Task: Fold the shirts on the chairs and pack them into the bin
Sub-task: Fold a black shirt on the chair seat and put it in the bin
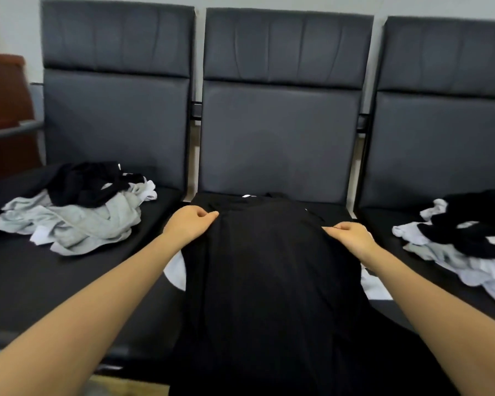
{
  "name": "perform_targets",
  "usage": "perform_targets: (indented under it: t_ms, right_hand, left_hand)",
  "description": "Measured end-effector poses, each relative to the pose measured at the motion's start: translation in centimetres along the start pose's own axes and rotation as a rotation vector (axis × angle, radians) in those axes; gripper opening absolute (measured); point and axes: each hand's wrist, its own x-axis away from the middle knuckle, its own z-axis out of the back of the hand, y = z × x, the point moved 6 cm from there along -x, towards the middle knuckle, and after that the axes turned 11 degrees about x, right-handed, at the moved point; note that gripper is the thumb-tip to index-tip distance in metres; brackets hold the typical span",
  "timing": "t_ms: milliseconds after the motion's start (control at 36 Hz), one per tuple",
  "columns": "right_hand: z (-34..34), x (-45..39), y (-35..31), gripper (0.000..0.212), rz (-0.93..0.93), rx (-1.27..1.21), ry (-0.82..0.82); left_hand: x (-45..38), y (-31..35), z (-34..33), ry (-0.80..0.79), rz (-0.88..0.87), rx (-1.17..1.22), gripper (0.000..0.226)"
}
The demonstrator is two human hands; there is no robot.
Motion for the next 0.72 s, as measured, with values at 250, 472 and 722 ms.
perform_targets:
  t_ms: [250, 472, 722]
  right_hand:
    - [1.2, 2.9, -0.1, 0.016, 0.031, -0.315, -0.065]
    - [5.2, 0.9, -0.9, 0.011, 0.065, -0.665, -0.004]
    - [10.4, -2.9, -1.9, 0.038, 0.156, 0.961, 0.295]
  left_hand:
    - [3.8, -0.7, 1.7, 0.030, -0.005, -0.062, 0.042]
    - [2.6, -2.6, 3.9, 0.249, 0.120, 0.936, 0.009]
    - [-0.9, -5.6, 4.9, 0.390, 0.051, 0.753, 0.021]
